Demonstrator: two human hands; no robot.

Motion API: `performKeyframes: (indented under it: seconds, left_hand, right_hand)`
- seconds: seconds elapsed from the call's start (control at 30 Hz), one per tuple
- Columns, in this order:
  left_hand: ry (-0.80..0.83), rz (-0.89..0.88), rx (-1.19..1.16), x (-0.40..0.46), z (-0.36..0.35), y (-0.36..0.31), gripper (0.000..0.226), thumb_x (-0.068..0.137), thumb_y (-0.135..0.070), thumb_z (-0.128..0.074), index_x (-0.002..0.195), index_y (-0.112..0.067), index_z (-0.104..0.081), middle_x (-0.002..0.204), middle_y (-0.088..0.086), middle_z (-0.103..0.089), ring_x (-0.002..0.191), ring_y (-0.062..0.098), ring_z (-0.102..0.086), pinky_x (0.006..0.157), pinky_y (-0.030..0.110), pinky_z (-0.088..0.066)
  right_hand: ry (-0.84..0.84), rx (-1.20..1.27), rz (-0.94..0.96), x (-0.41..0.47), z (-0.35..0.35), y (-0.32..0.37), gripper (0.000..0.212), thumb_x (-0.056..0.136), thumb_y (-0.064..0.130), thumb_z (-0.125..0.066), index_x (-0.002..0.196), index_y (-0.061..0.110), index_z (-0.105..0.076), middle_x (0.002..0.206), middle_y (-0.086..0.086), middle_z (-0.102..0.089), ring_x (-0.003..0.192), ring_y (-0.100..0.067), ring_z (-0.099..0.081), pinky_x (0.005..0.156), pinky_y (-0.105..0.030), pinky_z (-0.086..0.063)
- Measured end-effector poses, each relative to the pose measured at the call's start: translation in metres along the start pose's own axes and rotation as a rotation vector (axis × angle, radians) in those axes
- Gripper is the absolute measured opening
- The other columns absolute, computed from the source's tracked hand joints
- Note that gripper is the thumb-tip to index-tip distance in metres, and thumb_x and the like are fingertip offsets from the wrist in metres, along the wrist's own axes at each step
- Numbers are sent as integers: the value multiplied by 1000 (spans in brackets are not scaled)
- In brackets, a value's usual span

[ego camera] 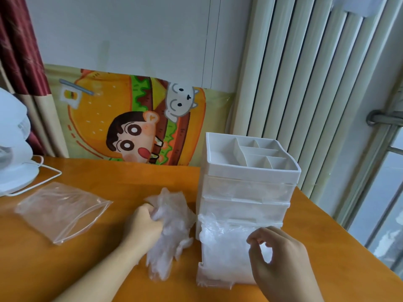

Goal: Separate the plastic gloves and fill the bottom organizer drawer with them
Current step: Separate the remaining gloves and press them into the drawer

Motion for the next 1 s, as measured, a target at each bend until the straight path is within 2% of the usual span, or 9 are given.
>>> performKeyframes:
  seconds: [0.17, 0.27, 0.37, 0.5, 0.6, 0.7, 0.77, 0.87, 1.0]
  left_hand:
    - [-13, -81, -325, -27, 44, -4, 17, 95, -15, -71, 107, -25, -66, 95, -3, -78, 85, 14, -74, 73, 33, -57]
    - [57, -118, -448, -51, 68, -4, 20, 94, -14, -74, 109, -24, -66, 99, 3, -79, 73, 24, -74, 70, 45, -57]
    - [223, -178, -600, -78, 78, -11, 29, 93, -7, -74, 118, -18, -64, 104, 10, -79, 83, 40, -75, 72, 49, -59]
    - [468, -180, -755, -100, 84, -13, 55, 79, -1, -75, 130, -15, -62, 117, 16, -76, 109, 33, -74, 89, 40, -62]
    - [525, -86, -758, -98, 89, -5, 55, 74, 5, -69, 127, -11, -65, 113, 17, -77, 104, 35, -75, 79, 38, -64]
    - [334, 28, -632, -87, 90, 9, 50, 68, 7, -72, 116, -5, -70, 98, 13, -79, 91, 30, -76, 76, 41, -58]
    - [246, 89, -570, -83, 91, 16, 52, 54, -6, -82, 107, -7, -79, 99, 10, -80, 92, 21, -74, 89, 46, -53]
    - [327, 134, -595, -84, 85, 10, 68, 35, -42, -99, 98, -25, -81, 100, 2, -80, 102, 24, -74, 102, 55, -50]
    - [143, 33, -502, -84, 101, 8, 7, 86, -27, -80, 83, -24, -75, 79, 1, -76, 96, 20, -68, 89, 41, -46]
  right_hand:
    - [-89, 85, -8, 9, 7, 22, 39, 76, -2, -82, 73, 36, -70, 75, 23, -70, 83, 4, -66, 68, -9, -48]
    - [38, 460, -106, 13, -3, 59, 13, 88, 20, -78, 93, 30, -72, 93, 18, -75, 91, -5, -73, 75, -17, -55]
    - [321, 683, -204, 16, -26, 101, 43, 81, 57, -80, 111, 29, -70, 109, 15, -76, 105, -4, -72, 92, -31, -57]
    - [455, 809, -295, 13, -44, 126, 13, 95, 20, -77, 83, 16, -74, 62, 13, -70, 57, 3, -66, 56, -15, -48]
    - [394, 862, -369, 7, -56, 122, 21, 90, 21, -81, 78, 4, -75, 68, -10, -72, 62, -16, -68, 55, -28, -49]
    - [283, 815, -409, 4, -59, 109, 23, 86, 25, -82, 82, 3, -77, 81, -22, -75, 67, -22, -71, 61, -36, -54]
    - [275, 749, -404, 2, -61, 105, 24, 89, 22, -79, 80, 1, -73, 76, -21, -73, 64, -20, -68, 59, -36, -52]
    - [288, 686, -351, 0, -64, 108, 40, 81, 35, -76, 75, -2, -65, 63, -17, -62, 58, -16, -58, 55, -34, -44]
    - [261, 668, -298, 0, -65, 107, 50, 74, 44, -72, 74, -5, -63, 73, -25, -64, 59, -15, -59, 55, -33, -44]
Point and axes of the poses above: each hand's wrist, its own x-axis towards the middle knuckle, its own z-axis out of the back of the hand, y = z × x, the point moved 4 cm from there along x, towards the middle knuckle
